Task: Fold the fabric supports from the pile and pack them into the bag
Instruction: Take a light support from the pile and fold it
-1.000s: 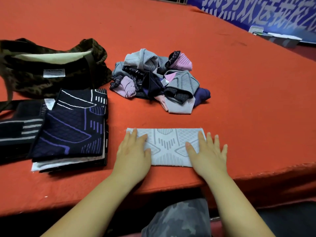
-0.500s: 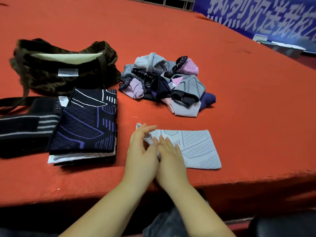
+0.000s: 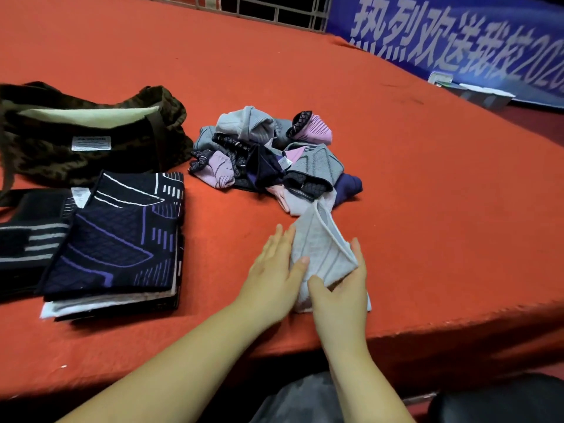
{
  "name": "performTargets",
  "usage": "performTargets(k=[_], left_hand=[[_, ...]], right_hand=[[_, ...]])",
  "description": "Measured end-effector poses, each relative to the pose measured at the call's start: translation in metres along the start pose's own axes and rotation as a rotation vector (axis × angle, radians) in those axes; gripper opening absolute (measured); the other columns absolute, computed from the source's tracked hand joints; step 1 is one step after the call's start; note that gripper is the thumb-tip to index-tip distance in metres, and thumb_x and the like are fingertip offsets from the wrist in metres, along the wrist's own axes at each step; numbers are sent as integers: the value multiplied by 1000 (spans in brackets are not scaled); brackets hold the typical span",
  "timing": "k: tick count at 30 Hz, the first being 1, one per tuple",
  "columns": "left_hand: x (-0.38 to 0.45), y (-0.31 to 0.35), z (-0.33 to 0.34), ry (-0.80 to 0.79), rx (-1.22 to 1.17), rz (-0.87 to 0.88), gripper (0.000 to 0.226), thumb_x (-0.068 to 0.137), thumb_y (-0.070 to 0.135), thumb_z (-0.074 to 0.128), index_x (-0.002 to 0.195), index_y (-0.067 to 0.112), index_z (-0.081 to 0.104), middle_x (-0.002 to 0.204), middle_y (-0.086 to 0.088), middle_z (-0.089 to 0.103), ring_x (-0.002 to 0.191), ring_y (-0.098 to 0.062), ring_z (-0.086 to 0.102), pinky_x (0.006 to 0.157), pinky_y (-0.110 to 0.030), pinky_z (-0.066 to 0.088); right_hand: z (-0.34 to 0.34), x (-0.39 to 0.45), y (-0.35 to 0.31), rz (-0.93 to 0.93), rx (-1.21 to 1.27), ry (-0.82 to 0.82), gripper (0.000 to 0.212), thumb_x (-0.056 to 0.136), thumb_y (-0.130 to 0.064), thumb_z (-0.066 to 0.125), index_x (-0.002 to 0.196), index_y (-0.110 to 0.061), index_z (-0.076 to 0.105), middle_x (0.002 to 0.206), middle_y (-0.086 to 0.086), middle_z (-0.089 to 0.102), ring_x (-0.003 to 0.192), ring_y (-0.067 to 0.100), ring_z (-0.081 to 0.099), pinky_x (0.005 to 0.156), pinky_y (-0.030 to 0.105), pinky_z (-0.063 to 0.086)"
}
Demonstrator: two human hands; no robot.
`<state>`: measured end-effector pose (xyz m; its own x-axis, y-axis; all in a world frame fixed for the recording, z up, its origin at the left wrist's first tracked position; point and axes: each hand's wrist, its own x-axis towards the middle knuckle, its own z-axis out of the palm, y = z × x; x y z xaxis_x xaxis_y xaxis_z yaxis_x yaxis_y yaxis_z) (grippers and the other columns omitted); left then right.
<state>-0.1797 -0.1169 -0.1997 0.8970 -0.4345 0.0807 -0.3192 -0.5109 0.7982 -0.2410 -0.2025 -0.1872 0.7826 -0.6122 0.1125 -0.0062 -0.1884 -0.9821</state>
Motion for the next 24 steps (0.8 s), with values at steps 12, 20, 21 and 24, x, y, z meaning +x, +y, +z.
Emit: performTargets(k=[12,20,21,24], left_hand=[[5,-4,22,-194,609,133,63,100,46,23,151,25,-6,158,-1,-20,145,-18,-16,116,-34,-11],[9,3,29,-281,657,46,62,100,46,22,152,23,-5,158,-1,-18,145,-19,-19,116,-40,-12],[10,3,30,-285,658,38,62,100,46,22,151,23,-5,158,-1,-18,144,-19,-19,116,-40,-12],[10,3,29,-296,667,34,61,100,45,19,151,23,-7,158,-1,-19,144,-19,-19,116,-41,-11]], right_hand=[[-48,23,31,-97,-588,122,35,78,-30,55,112,-23,60,73,-7,57,83,23,60,90,42,41],[-52,25,45,-194,-759,191,32,77,-13,67,108,-19,64,89,-1,59,93,26,52,85,35,29],[-50,26,45,-262,-783,189,34,75,-15,65,108,-20,65,96,1,60,95,24,50,87,35,28],[-41,32,42,-422,-851,1,43,79,-31,44,116,-23,64,118,2,61,113,21,48,101,35,25]])
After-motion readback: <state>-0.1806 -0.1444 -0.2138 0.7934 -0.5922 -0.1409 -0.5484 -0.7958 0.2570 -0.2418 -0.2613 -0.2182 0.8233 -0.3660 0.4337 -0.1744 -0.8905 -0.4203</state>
